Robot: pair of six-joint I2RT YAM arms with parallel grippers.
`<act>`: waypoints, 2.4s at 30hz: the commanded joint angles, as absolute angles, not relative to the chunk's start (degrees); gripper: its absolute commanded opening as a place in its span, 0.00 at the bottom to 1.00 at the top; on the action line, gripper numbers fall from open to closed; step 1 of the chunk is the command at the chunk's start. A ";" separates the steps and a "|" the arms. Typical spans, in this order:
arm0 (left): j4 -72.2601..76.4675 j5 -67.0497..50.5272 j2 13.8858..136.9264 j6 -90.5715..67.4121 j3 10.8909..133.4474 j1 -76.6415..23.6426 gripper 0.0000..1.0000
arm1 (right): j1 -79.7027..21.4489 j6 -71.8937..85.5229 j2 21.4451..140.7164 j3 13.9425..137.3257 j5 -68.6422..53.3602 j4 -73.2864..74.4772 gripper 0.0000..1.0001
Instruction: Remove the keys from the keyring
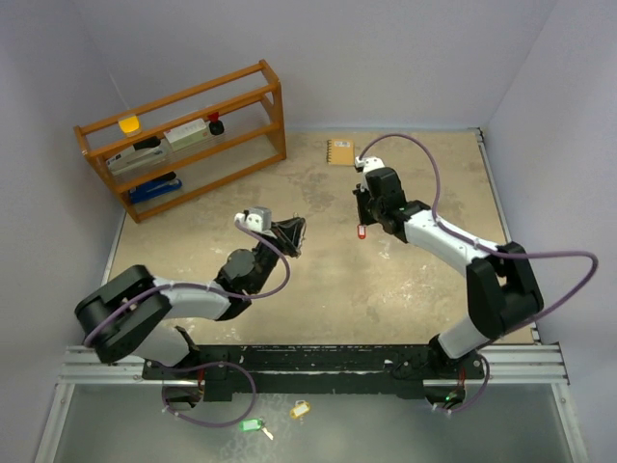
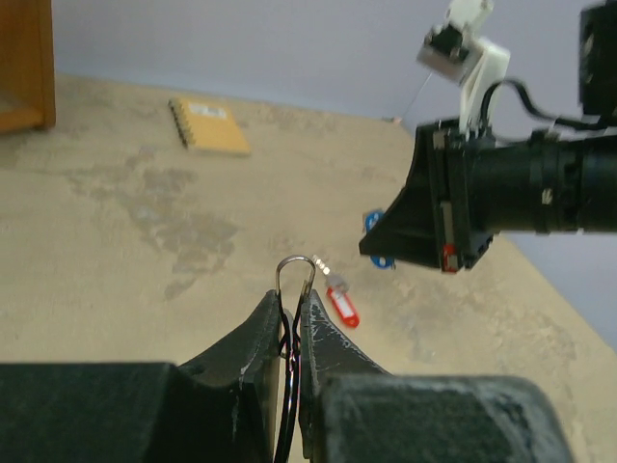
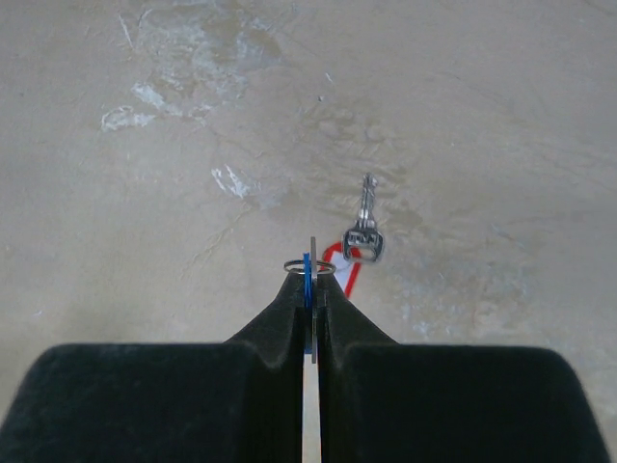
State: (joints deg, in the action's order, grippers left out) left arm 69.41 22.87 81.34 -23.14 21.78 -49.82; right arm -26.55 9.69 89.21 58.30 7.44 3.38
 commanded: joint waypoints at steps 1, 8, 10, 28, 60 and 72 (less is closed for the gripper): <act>78.63 23.19 89.59 -27.12 22.01 -49.29 0.00 | -24.82 9.66 94.14 64.61 3.24 -4.05 0.00; 93.04 19.18 105.73 -35.14 22.09 -44.25 0.00 | -24.17 9.63 104.97 74.13 -2.21 -4.17 0.00; 96.63 17.40 109.69 -37.60 22.30 -42.04 0.09 | -24.17 9.47 107.88 76.00 -3.52 -3.75 0.00; 78.60 23.37 94.39 -24.09 22.42 -40.08 0.60 | -24.16 5.98 111.05 79.73 -15.50 -4.94 0.41; 28.36 68.26 59.30 -7.80 24.89 -40.14 0.75 | -23.98 2.83 45.65 21.62 34.78 -31.06 0.69; 28.99 70.97 57.98 -8.64 24.13 -40.11 0.75 | -23.99 3.96 46.99 22.31 37.18 -29.58 0.70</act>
State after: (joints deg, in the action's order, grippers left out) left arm 27.35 67.24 57.87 -9.37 24.43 -40.18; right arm -24.25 3.11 47.24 21.61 35.03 -26.83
